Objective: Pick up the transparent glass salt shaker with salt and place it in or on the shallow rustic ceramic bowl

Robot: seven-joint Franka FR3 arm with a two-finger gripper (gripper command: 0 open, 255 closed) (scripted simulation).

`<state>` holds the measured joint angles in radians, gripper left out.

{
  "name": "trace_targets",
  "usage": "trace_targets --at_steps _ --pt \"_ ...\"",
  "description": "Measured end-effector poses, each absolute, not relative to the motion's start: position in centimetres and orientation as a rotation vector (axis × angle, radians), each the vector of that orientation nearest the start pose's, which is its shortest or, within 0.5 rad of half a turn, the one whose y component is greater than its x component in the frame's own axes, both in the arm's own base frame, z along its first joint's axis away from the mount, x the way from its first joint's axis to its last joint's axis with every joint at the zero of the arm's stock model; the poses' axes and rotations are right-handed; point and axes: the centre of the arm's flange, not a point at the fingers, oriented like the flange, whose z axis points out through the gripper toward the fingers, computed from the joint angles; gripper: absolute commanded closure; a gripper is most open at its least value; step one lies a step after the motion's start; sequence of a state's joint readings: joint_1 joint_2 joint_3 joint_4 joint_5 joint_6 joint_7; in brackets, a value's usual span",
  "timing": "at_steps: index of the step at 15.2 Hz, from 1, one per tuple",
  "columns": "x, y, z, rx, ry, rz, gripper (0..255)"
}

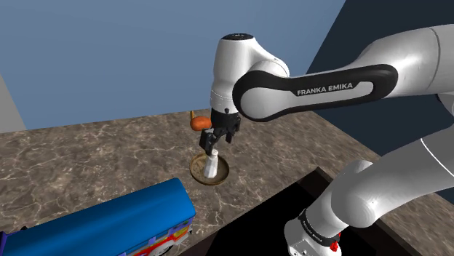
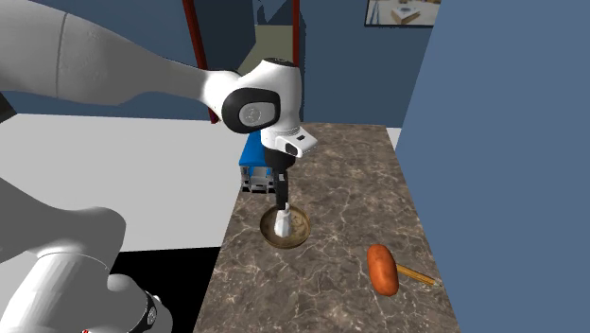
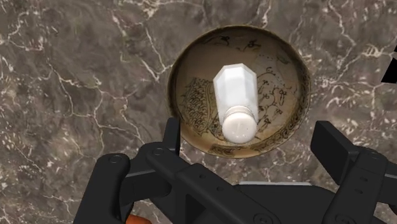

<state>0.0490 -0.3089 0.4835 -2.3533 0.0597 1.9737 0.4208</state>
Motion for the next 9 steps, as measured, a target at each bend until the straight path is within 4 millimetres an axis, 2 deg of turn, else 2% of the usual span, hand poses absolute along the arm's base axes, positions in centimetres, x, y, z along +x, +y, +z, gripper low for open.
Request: trace_targets --at_steps 3,9 --pt "37.9 23.6 45.6 -3.264 -0.096 0.084 0" --pt "38.1 23.7 46.2 -3.264 -0.095 0.086 0"
